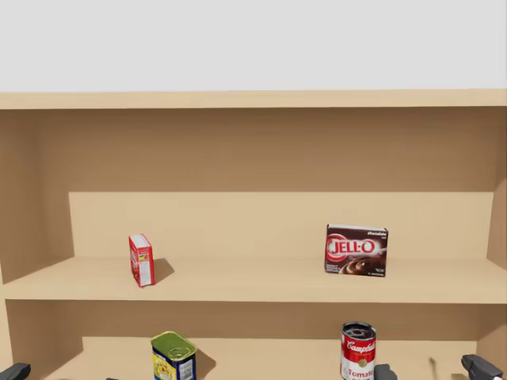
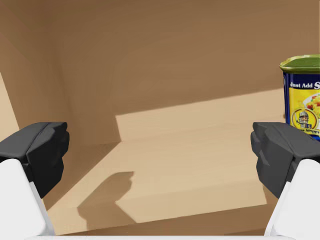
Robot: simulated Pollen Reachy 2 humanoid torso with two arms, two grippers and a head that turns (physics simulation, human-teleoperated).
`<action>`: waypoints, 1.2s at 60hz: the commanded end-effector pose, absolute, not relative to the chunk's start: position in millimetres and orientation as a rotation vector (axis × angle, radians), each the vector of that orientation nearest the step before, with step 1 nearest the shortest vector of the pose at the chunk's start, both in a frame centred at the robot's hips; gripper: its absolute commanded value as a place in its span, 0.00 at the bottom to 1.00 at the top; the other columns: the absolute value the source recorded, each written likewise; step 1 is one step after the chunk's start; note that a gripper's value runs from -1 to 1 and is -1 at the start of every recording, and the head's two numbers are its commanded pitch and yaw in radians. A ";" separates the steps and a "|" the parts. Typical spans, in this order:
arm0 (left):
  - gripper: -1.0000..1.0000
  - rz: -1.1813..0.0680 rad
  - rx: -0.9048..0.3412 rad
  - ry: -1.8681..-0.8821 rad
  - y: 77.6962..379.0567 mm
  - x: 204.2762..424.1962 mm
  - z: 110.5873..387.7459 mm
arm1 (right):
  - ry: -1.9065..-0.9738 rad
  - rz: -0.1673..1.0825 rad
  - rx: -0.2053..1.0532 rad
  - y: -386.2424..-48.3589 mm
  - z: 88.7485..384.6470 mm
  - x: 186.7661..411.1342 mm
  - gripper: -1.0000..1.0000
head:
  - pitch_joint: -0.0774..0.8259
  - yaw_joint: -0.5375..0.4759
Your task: Retrieve the tuna can from the shelves.
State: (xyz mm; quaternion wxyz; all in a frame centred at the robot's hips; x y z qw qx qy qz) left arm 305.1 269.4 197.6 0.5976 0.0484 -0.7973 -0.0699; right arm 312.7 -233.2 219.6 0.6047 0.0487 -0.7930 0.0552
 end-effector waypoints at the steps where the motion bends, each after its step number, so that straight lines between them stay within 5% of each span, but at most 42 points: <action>1: 0.00 -0.163 0.113 -1.849 269.6 305.0 197.5 | -1.840 0.101 0.107 -230.1 218.1 311.3 0.00 | 0.08 0.56; 15: 0.00 -0.160 0.112 -1.850 269.6 304.8 198.1 | -1.820 0.132 0.140 -228.3 218.7 312.2 0.00 | 0.13 0.56; 42: 0.00 -0.160 0.114 -1.853 269.8 305.7 198.0 | -1.824 0.113 0.133 -229.5 219.7 312.2 0.00 | 0.47 0.58; 72: 0.00 -0.158 0.105 -1.864 271.1 305.3 198.4 | -1.821 0.133 0.103 -231.1 218.6 313.5 0.00 | 0.72 0.72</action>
